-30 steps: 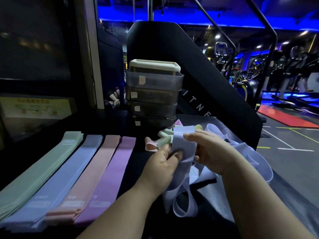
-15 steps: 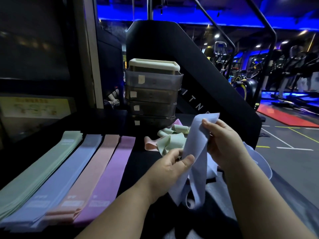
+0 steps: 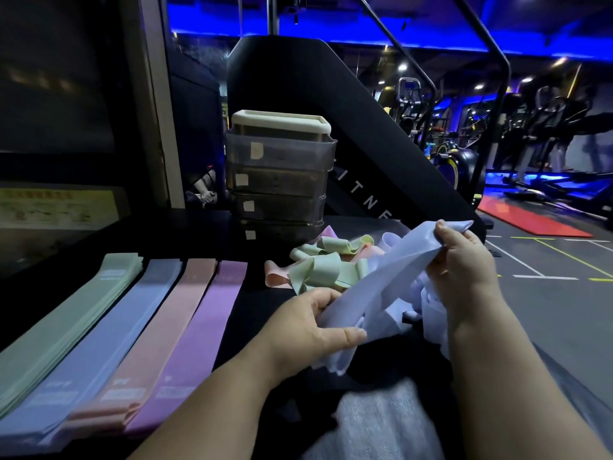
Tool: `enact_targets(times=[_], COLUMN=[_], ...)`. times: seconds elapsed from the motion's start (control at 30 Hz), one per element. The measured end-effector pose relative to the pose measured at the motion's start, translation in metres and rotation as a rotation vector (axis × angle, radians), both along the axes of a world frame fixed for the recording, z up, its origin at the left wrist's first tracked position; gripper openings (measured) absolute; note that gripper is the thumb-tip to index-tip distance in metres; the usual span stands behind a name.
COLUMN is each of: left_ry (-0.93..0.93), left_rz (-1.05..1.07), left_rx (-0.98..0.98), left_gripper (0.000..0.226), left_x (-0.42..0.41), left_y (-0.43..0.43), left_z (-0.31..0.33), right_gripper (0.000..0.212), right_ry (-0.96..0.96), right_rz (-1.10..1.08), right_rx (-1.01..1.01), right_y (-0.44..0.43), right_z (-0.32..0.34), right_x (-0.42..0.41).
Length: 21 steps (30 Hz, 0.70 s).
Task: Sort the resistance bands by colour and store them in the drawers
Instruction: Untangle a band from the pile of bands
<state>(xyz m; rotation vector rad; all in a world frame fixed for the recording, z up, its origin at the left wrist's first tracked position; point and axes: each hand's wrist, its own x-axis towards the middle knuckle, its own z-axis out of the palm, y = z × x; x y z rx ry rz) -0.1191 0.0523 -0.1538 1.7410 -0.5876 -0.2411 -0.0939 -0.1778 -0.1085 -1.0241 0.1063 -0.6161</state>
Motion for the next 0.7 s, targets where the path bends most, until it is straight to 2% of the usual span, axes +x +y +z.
enact_targets(times=[0.27,0.5,0.7], left_ry=[0.032,0.028,0.066], left_rz=[-0.037,-0.114,-0.134], left_rx=[-0.028,0.043,-0.039], left_gripper=[0.045,0.044,0.05], left_x=[-0.002,-0.005,-0.007], left_y=[0.001,0.001,0.001], left_z=[0.003,0.003,0.006], right_gripper=[0.014,0.014,0.006], right_ry=[-0.003,-0.024,-0.032], right_rz=[-0.073,-0.157,-0.243], right_rx=[0.056,0.132,0.189], right_y=[-0.011,-0.014,-0.021], right_z=[-0.003,-0.001,0.002], right_x=[0.003,0.001,-0.001])
